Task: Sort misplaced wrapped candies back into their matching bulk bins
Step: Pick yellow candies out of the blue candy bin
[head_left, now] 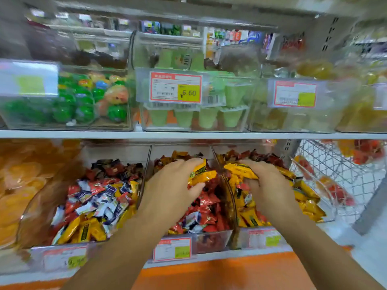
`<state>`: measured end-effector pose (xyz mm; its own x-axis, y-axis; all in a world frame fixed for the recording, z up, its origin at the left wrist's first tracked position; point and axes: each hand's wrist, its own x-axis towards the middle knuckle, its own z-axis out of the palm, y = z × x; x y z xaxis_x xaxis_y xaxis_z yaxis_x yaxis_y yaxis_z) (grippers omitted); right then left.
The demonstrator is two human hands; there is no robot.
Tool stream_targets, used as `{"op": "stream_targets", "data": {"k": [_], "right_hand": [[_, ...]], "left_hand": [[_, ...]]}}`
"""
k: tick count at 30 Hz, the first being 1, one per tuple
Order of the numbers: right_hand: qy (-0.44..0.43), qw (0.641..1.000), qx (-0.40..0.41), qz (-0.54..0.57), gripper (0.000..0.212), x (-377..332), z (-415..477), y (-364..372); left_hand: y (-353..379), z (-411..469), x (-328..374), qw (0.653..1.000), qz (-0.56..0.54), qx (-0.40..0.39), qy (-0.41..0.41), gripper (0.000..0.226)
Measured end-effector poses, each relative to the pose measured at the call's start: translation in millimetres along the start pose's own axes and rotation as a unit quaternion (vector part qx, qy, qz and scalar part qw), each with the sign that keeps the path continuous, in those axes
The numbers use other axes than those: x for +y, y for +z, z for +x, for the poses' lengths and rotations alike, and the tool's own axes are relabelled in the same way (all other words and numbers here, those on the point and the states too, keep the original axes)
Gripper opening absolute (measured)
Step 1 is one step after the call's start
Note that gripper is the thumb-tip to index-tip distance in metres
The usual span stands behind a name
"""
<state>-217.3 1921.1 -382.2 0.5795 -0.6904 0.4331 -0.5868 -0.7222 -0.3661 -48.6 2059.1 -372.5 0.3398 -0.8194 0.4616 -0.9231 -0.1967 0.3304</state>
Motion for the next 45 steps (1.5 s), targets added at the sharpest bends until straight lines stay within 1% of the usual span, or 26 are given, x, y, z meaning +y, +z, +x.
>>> {"op": "stream_targets", "data": {"k": [2,4,6,7,9,11,12,13,16,19,22,24,27,30,32,34,37,39,42,44,45], "right_hand": [[0.033,0.999,0.024,-0.006,0.044,27,6,-6],[0.061,0.997,0.045,-0.018,0.038,51,18,-7],[0.104,0.992,0.042,-0.050,0.039,71,31,-7],[0.126,0.989,0.015,-0.072,0.047,78,35,-7],[0.149,0.982,-0.070,-0.090,0.066,88,37,-8],[0.148,0.975,-0.145,-0.073,0.075,90,31,-14],[0.139,0.976,-0.155,-0.061,0.076,89,27,-17],[0.125,0.980,-0.146,-0.053,0.075,85,24,-22],[0.078,0.993,-0.084,-0.037,0.058,64,15,-31],[0.020,0.996,-0.082,-0.009,0.041,30,8,-29],[-0.041,0.993,-0.108,0.037,0.035,-20,2,-13],[-0.112,0.984,-0.127,0.050,0.032,-58,-1,4],[-0.209,0.960,-0.178,0.055,0.031,-114,-4,35],[-0.274,0.936,-0.214,0.058,0.032,-159,0,66],[-0.294,0.922,-0.246,0.048,0.031,-184,8,86],[-0.298,0.903,-0.310,0.008,0.029,-207,18,101],[-0.300,0.872,-0.386,0.008,0.028,-237,29,124],[-0.304,0.850,-0.431,0.012,0.036,-251,34,143],[-0.292,0.796,-0.530,-0.032,0.065,-264,39,166],[-0.296,0.769,-0.561,-0.078,0.077,-266,41,174],[-0.302,0.763,-0.564,-0.093,0.079,-265,41,177]], "left_hand": [[20,25,22,1.000,0.003,-0.005,0.016,0.054],[40,51,42,1.000,0.016,-0.016,0.012,0.050],[58,74,58,0.999,0.030,-0.043,-0.001,0.048],[65,84,63,0.997,0.035,-0.067,-0.004,0.051],[72,95,69,0.992,0.039,-0.118,0.002,0.062],[65,93,63,0.992,0.063,-0.104,0.016,0.058],[57,86,56,0.993,0.075,-0.084,0.028,0.054],[47,75,46,0.994,0.081,-0.067,0.040,0.052],[12,31,6,0.996,0.063,-0.035,0.050,0.050],[-18,-15,-40,0.997,0.058,-0.044,-0.014,0.044],[-49,-50,-80,0.993,0.076,-0.063,-0.072,0.042],[-68,-68,-104,0.988,0.087,-0.077,-0.105,0.042],[-94,-96,-137,0.981,0.103,-0.078,-0.148,0.042],[-113,-119,-157,0.974,0.099,-0.075,-0.190,0.039],[-119,-129,-164,0.972,0.088,-0.071,-0.207,0.038],[-120,-136,-168,0.970,0.071,-0.087,-0.214,0.039],[-120,-141,-176,0.970,0.034,-0.103,-0.219,0.042],[-120,-140,-183,0.969,0.030,-0.109,-0.221,0.042],[-118,-135,-190,0.967,0.021,-0.108,-0.231,0.041],[-115,-130,-190,0.965,0.016,-0.107,-0.238,0.043],[-115,-128,-189,0.965,0.023,-0.107,-0.238,0.044]]}}
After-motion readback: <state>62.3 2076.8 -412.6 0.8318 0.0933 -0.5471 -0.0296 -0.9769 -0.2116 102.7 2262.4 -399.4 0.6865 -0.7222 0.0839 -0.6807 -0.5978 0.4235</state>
